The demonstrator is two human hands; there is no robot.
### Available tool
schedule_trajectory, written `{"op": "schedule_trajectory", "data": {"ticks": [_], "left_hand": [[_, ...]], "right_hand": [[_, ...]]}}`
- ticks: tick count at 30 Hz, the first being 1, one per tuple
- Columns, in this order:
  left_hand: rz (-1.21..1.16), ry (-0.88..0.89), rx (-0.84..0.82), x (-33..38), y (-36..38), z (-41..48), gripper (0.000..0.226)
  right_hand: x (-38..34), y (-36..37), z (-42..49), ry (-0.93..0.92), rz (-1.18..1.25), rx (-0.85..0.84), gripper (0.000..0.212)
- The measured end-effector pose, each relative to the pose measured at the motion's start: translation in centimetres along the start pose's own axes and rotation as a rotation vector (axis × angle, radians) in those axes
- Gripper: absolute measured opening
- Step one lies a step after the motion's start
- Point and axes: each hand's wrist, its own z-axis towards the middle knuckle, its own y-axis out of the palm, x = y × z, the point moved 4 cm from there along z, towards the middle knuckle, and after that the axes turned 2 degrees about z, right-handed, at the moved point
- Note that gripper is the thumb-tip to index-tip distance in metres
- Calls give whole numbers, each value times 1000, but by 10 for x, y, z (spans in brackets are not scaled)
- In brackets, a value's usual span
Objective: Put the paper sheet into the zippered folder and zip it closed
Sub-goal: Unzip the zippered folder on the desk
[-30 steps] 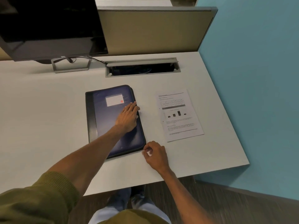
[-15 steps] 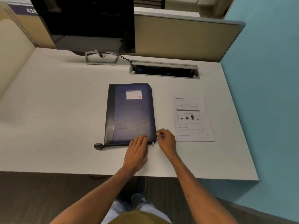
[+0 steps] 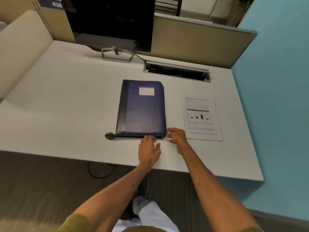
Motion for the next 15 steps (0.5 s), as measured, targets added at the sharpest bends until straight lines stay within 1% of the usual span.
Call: {"op": "schedule_trajectory", "data": {"ticks": [3,6,11,15], "left_hand": [[-8,-76,15,10,6,0,41],[3,-201,33,14,14,-1,46],[10,-438,142,10,26,-10,49],[0,-520,195,16,31,-9,49]], "right_hand": [[-2,0,0,12,-23,8,30],[-1,2,2,50,-33,7,34],[0,10,3,76,-63,-27,32],[-1,13,5,90,-92,-18,30]]}}
